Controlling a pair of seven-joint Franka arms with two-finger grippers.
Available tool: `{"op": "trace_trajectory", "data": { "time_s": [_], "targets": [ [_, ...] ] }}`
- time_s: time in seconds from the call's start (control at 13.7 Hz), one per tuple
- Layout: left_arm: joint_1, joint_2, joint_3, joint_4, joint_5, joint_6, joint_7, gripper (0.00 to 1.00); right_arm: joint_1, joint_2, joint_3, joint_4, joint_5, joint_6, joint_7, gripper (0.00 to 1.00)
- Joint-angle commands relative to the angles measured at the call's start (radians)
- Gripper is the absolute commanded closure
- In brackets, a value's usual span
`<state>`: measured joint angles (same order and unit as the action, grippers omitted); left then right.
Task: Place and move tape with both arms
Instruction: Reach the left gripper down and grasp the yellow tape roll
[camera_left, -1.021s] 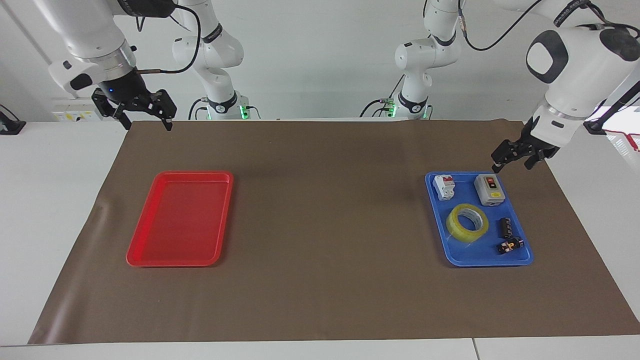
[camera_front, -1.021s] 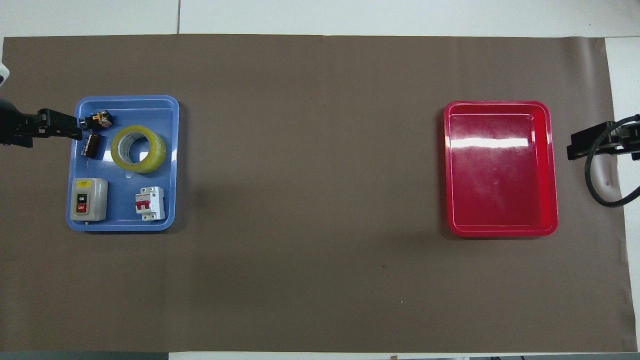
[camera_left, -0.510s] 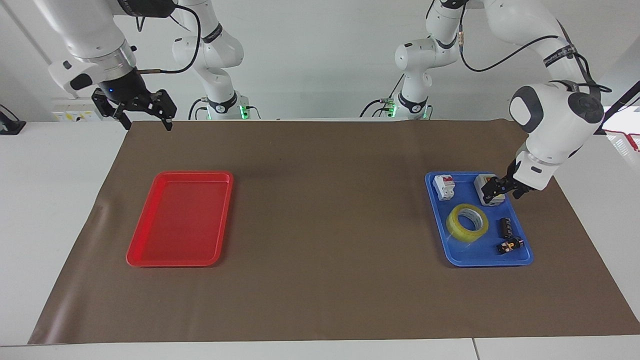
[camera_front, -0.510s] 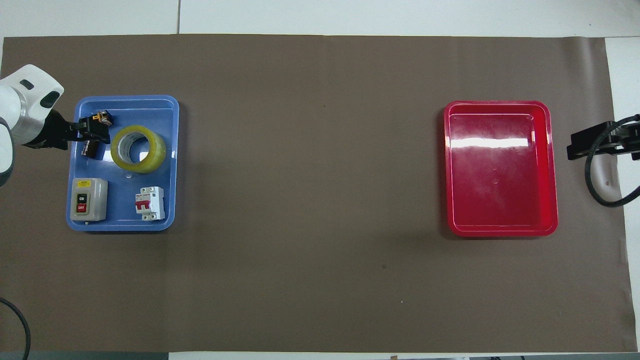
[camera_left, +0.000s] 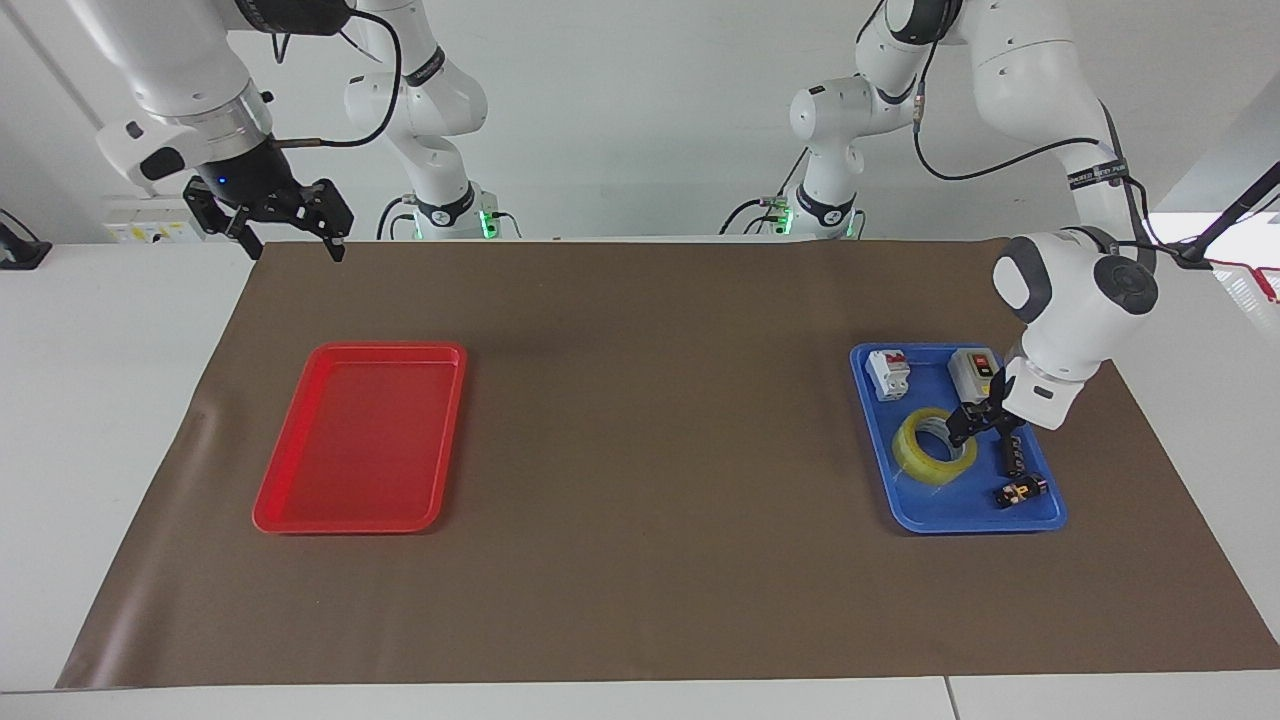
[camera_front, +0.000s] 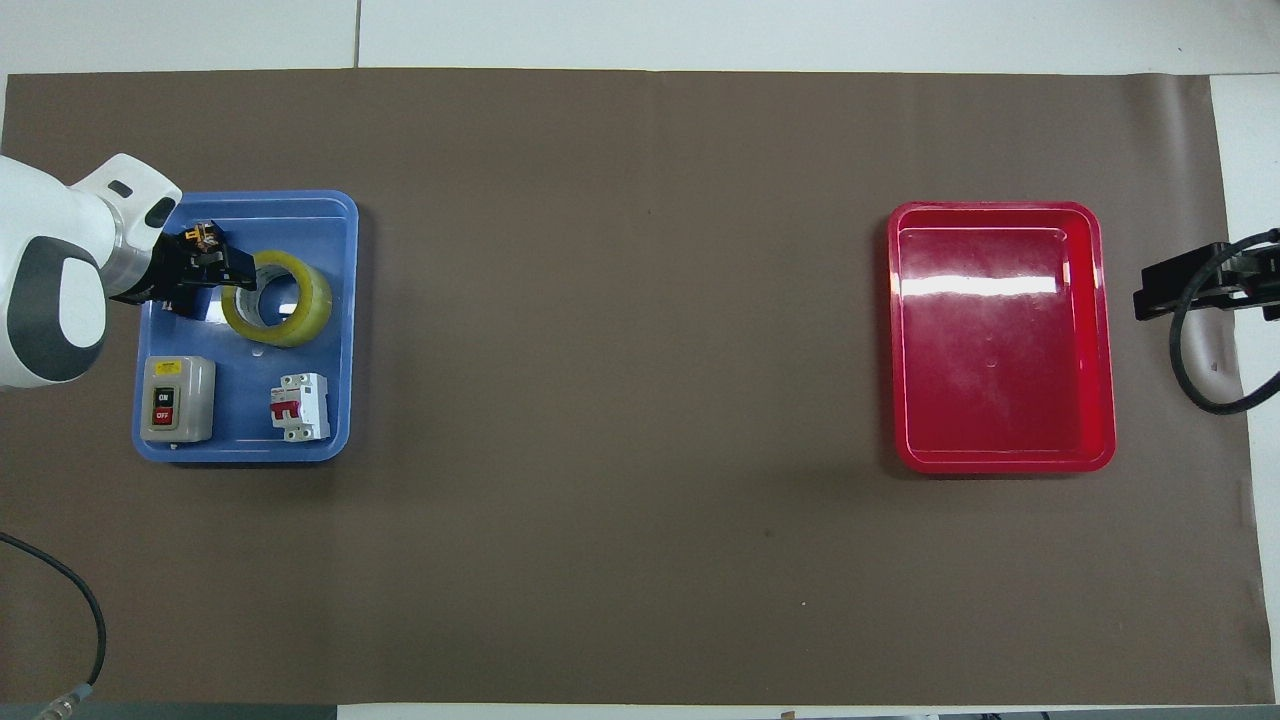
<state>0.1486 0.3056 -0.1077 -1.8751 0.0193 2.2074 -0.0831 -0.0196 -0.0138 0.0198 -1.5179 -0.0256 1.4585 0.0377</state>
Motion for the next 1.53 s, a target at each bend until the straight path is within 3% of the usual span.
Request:
{"op": "trace_trajectory", "data": {
  "time_s": [0.0,0.29,0.58,0.8,0.88,0.95,1.02,1.24,1.46],
  "targets": [
    [0.003,-0.011,-0.003,-0.035,0.028,0.026,-0.033,0.22,-0.007,-0.017,0.005,-0.021,-0.003,0.01,-0.016,0.0],
    [-0.003,-0.003,-0.004,-0.058,0.028,0.046,-0.063,0.28,-0.007,-0.017,0.005,-0.021,-0.003,0.01,-0.016,0.0],
    [-0.001,-0.005,-0.003,-0.073,0.028,0.044,-0.061,0.4,-0.007,-0.017,0.005,-0.021,-0.003,0.01,-0.016,0.0],
    [-0.009,-0.008,-0.003,-0.081,0.028,0.043,-0.063,0.63,-0.007,-0.017,0.005,-0.021,-0.003,0.01,-0.016,0.0],
    [-0.012,-0.008,-0.003,-0.082,0.028,0.041,-0.07,0.73,-0.007,-0.017,0.005,-0.021,-0.003,0.01,-0.016,0.0],
    [-0.012,-0.008,-0.003,-0.079,0.028,0.035,-0.073,0.94,-0.007,-0.017,0.005,-0.021,-0.003,0.01,-0.016,0.0],
    [-0.014,-0.005,-0.003,-0.07,0.027,0.032,-0.073,1.0,-0.007,-0.017,0.005,-0.021,-0.003,0.01,-0.016,0.0],
    [-0.015,0.007,-0.003,0.037,0.027,-0.055,-0.075,1.0,-0.007,-0.017,0.005,-0.021,-0.003,0.01,-0.016,0.0],
    [-0.056,0.045,-0.003,0.248,0.027,-0.28,-0.111,1.0,-0.007,-0.017,0.005,-0.021,-0.003,0.01,-0.016,0.0]
  ]
}}
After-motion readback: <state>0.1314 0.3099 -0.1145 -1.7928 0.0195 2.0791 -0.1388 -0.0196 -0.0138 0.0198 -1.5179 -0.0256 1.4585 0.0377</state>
